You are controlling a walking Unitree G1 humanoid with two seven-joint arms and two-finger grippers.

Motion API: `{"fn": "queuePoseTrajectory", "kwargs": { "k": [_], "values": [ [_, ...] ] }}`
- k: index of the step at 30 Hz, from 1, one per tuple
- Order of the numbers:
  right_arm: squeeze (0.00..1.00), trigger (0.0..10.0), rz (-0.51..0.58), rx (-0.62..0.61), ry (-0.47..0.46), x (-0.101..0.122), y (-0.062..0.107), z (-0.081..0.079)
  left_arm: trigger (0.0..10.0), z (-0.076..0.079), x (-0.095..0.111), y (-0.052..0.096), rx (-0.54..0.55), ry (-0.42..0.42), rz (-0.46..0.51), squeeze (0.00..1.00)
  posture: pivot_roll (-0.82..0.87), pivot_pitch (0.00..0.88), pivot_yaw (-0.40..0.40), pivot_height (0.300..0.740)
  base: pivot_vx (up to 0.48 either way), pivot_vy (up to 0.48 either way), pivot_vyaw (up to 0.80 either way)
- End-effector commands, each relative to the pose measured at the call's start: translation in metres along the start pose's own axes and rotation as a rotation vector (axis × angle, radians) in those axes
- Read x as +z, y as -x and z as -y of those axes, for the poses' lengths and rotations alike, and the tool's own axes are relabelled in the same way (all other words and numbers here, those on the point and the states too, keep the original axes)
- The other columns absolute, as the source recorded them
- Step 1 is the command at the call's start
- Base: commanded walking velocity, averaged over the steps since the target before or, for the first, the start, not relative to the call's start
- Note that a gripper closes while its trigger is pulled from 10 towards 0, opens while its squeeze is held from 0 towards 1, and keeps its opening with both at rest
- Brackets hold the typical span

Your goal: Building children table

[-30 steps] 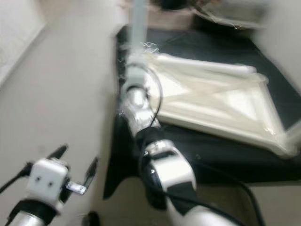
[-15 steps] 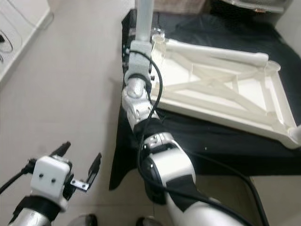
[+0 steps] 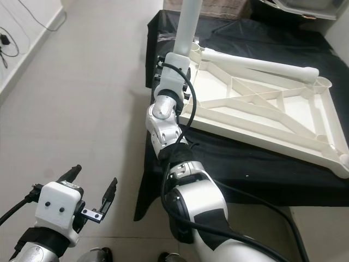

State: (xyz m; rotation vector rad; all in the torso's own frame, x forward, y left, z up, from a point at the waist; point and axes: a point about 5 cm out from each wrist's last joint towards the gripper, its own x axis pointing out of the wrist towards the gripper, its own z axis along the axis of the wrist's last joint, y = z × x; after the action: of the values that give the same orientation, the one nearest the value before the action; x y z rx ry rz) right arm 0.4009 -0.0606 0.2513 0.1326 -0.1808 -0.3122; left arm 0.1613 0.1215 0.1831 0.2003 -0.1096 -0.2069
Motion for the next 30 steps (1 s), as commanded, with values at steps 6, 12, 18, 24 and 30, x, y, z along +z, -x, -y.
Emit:
{"fn": "queuePoseTrajectory", "kwargs": {
  "k": [6, 12, 18, 24, 30],
  "values": [
    [0.00, 0.0, -0.409, 0.243, -0.138, -0.070, 0.012, 0.007, 10.0, 0.001, -0.004, 0.001, -0.007, -0.012, -0.022, 0.00, 0.12, 0.254, -0.109, 0.740, 0.000, 0.000, 0.00],
    [0.00, 0.0, -0.356, 0.844, -0.036, -0.053, 0.014, -0.014, 10.0, 0.000, -0.003, 0.003, -0.004, -0.013, -0.024, 0.00, 0.12, 0.254, -0.109, 0.740, 0.000, 0.000, 0.00],
    [0.00, 0.0, -0.424, 1.398, 0.167, -0.066, 0.039, -0.012, 10.0, 0.001, -0.003, 0.003, -0.001, -0.013, -0.024, 0.00, 0.12, 0.256, -0.115, 0.740, 0.000, 0.000, 0.00],
    [0.00, 0.0, -0.493, 1.820, 0.100, -0.059, 0.055, -0.006, 10.0, 0.001, -0.003, 0.005, 0.000, -0.015, -0.030, 0.00, 0.14, 0.259, -0.119, 0.740, 0.000, 0.000, 0.00],
    [0.00, 0.0, -0.511, 1.996, 0.075, -0.050, 0.059, -0.003, 10.0, 0.001, -0.003, 0.007, 0.001, -0.013, -0.033, 0.00, 0.15, 0.259, -0.118, 0.740, 0.000, 0.000, 0.00]
  ]
}}
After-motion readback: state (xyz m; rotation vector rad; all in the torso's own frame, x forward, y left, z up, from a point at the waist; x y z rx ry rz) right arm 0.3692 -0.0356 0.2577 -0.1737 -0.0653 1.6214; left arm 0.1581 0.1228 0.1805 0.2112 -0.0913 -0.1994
